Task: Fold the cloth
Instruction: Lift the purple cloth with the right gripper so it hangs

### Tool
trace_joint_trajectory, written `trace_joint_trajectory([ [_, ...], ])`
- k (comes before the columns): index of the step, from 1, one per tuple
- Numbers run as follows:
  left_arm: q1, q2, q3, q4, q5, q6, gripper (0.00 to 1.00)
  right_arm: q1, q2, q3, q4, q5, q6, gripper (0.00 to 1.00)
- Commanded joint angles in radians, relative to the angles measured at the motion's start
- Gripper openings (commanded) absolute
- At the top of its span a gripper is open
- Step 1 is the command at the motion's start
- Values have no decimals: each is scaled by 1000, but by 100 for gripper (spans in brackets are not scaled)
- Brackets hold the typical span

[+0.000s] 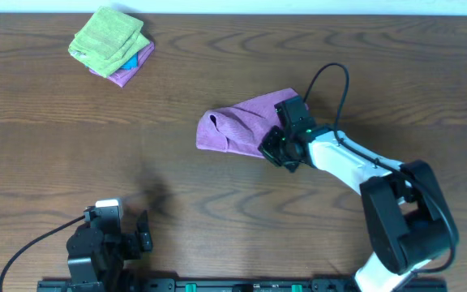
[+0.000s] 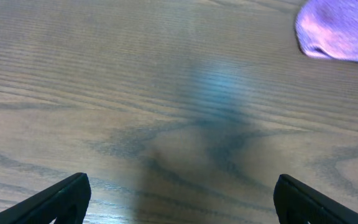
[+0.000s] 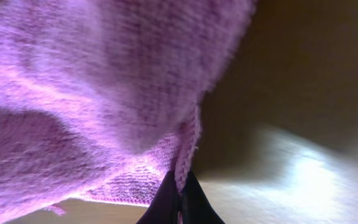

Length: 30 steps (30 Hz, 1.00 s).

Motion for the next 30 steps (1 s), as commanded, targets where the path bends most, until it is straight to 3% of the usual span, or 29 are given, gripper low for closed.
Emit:
trace_joint_trajectory([
  [1,-4,-6,-14,-55,-15,3,95,-31,-86,-1,-87,86,-111,1],
  [4,-4,-6,-14,-55,-15,3,95,-47,-208,-1,-272,204,-197,1],
  [10,-4,-6,-14,-55,-15,3,95,-46,-389,-1,-420,274,-322,2],
  [14,-4,-6,-14,-54,-19,3,95,-46,-450,-1,-408,296,-371,1],
  [17,-4,-6,-14,-50,-19,3,95,-28,-468,-1,-307,253,-454,1],
  [22,-4,-6,-14,-31,-19,3,95,-2,-459,-1,-170,250,-472,1],
  [30,-4,-6,-14,30,-3,-3,95,-5,-459,-1,-334,357,-483,1],
])
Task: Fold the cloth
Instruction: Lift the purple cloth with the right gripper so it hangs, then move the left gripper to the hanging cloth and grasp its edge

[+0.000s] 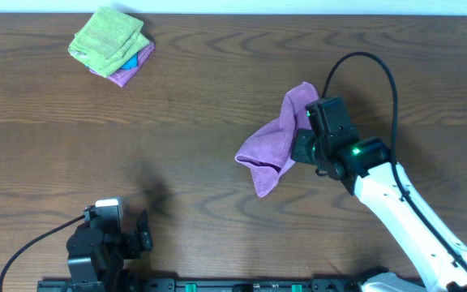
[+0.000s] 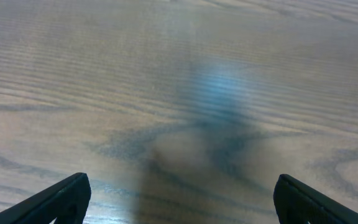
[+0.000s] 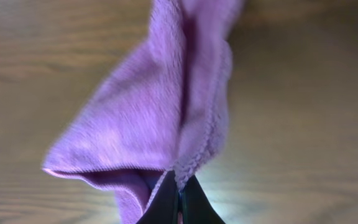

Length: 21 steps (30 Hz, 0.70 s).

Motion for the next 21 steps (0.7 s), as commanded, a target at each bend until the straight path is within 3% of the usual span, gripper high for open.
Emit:
trace_joint_trajectory([
  [1,-4,-6,-10,17,11,-11,95,2,-5,5,-37,45,-24,1],
  [10,-4,-5,-10,149,296,-267,95,2,-5,5,-37,32,-24,1],
  [14,-4,35,-8,238,387,-484,95,2,-5,5,-35,32,-24,1],
  [21,-10,294,100,304,454,-563,96,2,-5,5,-38,32,-24,2],
])
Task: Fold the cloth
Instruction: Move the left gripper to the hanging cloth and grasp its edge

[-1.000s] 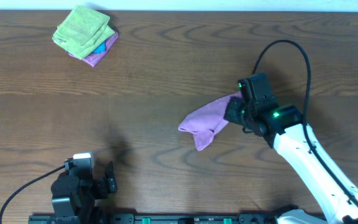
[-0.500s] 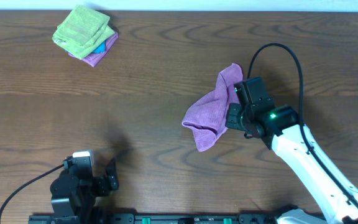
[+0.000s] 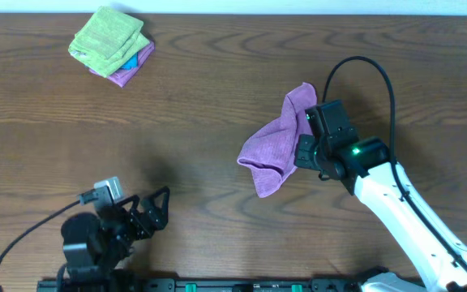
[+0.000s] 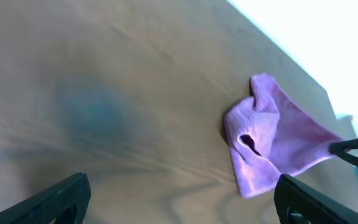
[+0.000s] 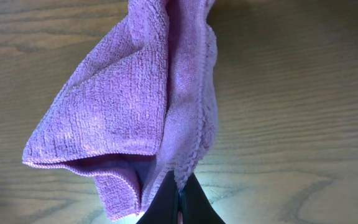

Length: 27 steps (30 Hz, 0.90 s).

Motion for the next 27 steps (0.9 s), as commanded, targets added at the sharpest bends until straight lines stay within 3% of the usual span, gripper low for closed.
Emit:
trace_joint_trajectory([
  [1,-17,133,106,10,56,-52,96,2,-5,5,-2,18,-12,1],
  [11,-251,663,472,39,107,-55,95,2,-5,5,0,18,0,2],
  [19,-292,889,483,218,148,-386,95,2,-5,5,0,18,9,2],
  [27,-401,1099,483,342,159,-486,95,2,-5,5,0,18,18,2],
])
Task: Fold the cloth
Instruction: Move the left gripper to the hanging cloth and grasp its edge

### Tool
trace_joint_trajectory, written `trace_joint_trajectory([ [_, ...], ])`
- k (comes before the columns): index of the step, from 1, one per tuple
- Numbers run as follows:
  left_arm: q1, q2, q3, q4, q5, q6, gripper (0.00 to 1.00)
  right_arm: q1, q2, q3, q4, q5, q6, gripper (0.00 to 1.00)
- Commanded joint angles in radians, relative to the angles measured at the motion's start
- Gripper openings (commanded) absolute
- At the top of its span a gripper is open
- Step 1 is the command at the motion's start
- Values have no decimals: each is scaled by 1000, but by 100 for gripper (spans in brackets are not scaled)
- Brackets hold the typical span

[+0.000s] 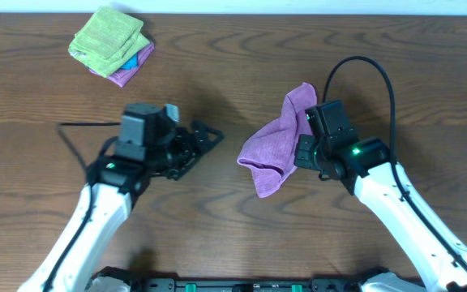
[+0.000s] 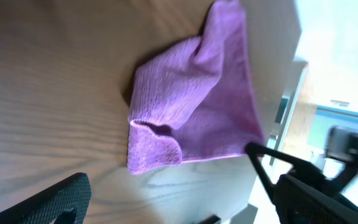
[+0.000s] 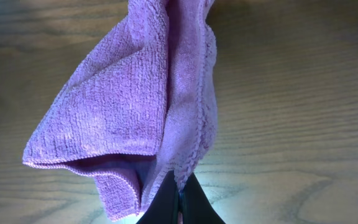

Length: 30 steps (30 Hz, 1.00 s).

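The purple cloth point(image 1: 272, 144) hangs bunched in loose folds from my right gripper point(image 1: 304, 151), its lower corner drooping toward the table. In the right wrist view the right gripper point(image 3: 179, 188) is shut on the cloth's point(image 3: 135, 99) hemmed edge. My left gripper point(image 1: 207, 141) stands open just left of the cloth, pointing at it and apart from it. The left wrist view shows the cloth point(image 2: 194, 102) ahead of the left gripper point(image 2: 179, 202), with nothing between the spread fingers point(image 2: 64, 199).
A stack of folded cloths point(image 1: 112, 45), green on top, lies at the far left of the wooden table point(image 1: 217, 235). The right arm's black cable point(image 1: 363, 65) loops above the cloth.
My left arm has come from the table's front left to the middle, its open gripper now close to the cloth's left side. The right gripper and the cloth have not moved.
First my right gripper was shut on the cloth's edge with the cloth lying crumpled at mid-table. Then it held the cloth hanging, farther right. The left arm, parked at the front left, turned toward the cloth and now stands open beside it.
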Motion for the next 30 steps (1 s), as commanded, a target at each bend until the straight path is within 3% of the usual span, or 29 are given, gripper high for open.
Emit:
trace_joint_trajectory([
  [1,-61,82,16,45,16,-92,95,2,-5,5,-2,18,16,2],
  [16,-263,340,16,286,-22,-435,96,2,-5,5,-8,15,17,2],
  [30,-309,468,17,439,-53,-525,100,2,-5,5,-8,14,17,1],
])
